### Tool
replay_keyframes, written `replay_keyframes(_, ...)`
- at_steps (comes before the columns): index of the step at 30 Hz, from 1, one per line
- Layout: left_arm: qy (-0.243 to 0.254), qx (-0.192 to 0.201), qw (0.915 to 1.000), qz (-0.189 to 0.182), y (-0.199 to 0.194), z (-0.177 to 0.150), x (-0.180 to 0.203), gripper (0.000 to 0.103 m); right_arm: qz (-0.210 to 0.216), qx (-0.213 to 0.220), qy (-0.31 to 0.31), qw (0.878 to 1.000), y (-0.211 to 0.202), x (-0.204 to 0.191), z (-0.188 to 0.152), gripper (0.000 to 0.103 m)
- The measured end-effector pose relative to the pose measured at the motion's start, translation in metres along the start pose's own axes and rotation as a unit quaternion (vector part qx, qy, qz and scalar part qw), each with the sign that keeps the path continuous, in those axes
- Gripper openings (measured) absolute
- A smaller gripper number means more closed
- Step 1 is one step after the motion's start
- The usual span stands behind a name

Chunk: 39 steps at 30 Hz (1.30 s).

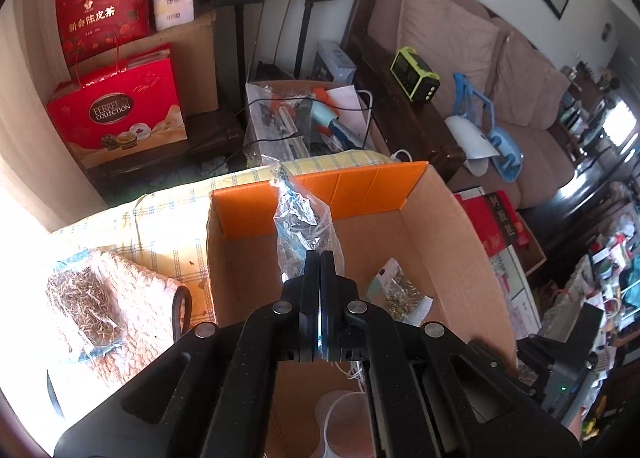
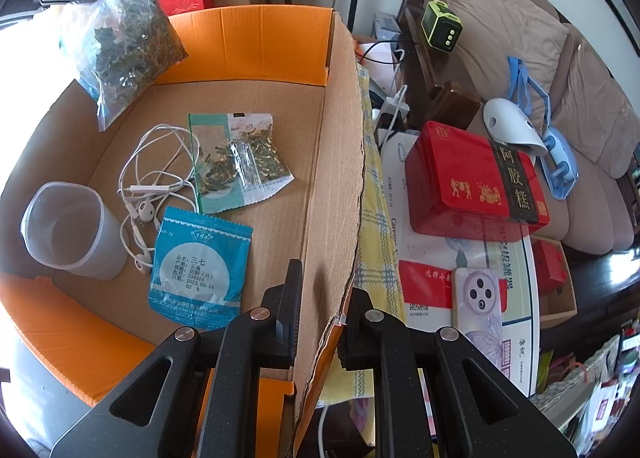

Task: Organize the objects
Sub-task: 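Lift the herb bag into the box and open the left gripper, then grasp the large bag of dried herbs on the pink oven mitt with the left gripper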

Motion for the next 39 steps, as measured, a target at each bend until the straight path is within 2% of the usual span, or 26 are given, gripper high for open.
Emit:
replay_keyframes(6, 0.005, -0.018, 0.9985, 0.05, 0.028, -0.004, 0.0, 0.0, 0.001, 0.0, 0.0, 1.0, 0.0, 0.001, -0.002, 0.014)
replay_keyframes(11, 0.035, -0.056, 0.9978, -0.006, 0.05, -0.015, 0.034, 0.004, 0.002, -0.001, 0.0, 1.0, 0.001, 0.002, -0.003, 0.015)
replay_keyframes(13, 0.038, -0.069, 0.9964, -0.03, 0.053, -0.02, 0.046, 0.012, 0.001, -0.002, 0.0, 1.0, 0.001, 0.002, -0.003, 0.015)
replay_keyframes(15, 0.037, -0.061, 0.9969, -0.035, 0.046, -0.021, 0.049, 0.02, 0.001, -0.002, 0.0, 1.0, 0.001, 0.002, -0.003, 0.015)
replay_keyframes(16, 0.037, -0.052, 0.9973, -0.036, 0.039, -0.021, 0.048, 0.026, 0.001, -0.002, 0.0, 1.0, 0.001, 0.002, -0.003, 0.015)
replay_keyframes(17, 0.035, -0.043, 0.9977, -0.04, 0.032, -0.02, 0.046, 0.037, 0.001, -0.002, 0.0, 1.0, 0.001, 0.002, -0.004, 0.015)
replay_keyframes(19, 0.021, -0.025, 0.9979, -0.056, 0.014, -0.017, 0.037, 0.053, 0.002, -0.002, 0.0, 1.0, 0.001, 0.002, -0.003, 0.015)
replay_keyframes(20, 0.015, -0.014, 0.9977, -0.064, 0.004, -0.015, 0.031, 0.055, 0.002, -0.002, 0.0, 1.0, 0.001, 0.002, -0.003, 0.015)
replay_keyframes(24, -0.001, 0.017, 0.9981, -0.059, -0.028, -0.012, 0.002, 0.055, 0.004, -0.002, 0.001, 1.0, 0.001, 0.001, -0.003, 0.016)
replay_keyframes(29, -0.029, 0.038, 0.998, -0.041, -0.05, -0.02, -0.042, 0.065, 0.004, -0.002, 0.0, 1.0, 0.001, 0.001, -0.003, 0.016)
replay_keyframes(35, -0.066, 0.038, 0.997, -0.014, -0.051, -0.043, -0.099, 0.065, 0.001, -0.004, -0.001, 1.0, 0.003, 0.002, -0.003, 0.016)
replay_keyframes(39, -0.091, 0.028, 0.9954, -0.008, -0.042, -0.061, -0.131, 0.065, 0.0, -0.004, -0.002, 1.0, 0.003, 0.001, -0.002, 0.016)
Point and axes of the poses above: each gripper's, at about its wrist camera, not at the fingertips, and y roughly the way its jaws point, x to its right, z to its top, the point moved 10 cm from there along y, roughly the way its jaws point, and after that the axes turned 12 degrees about -x, right-handed, at the moved point
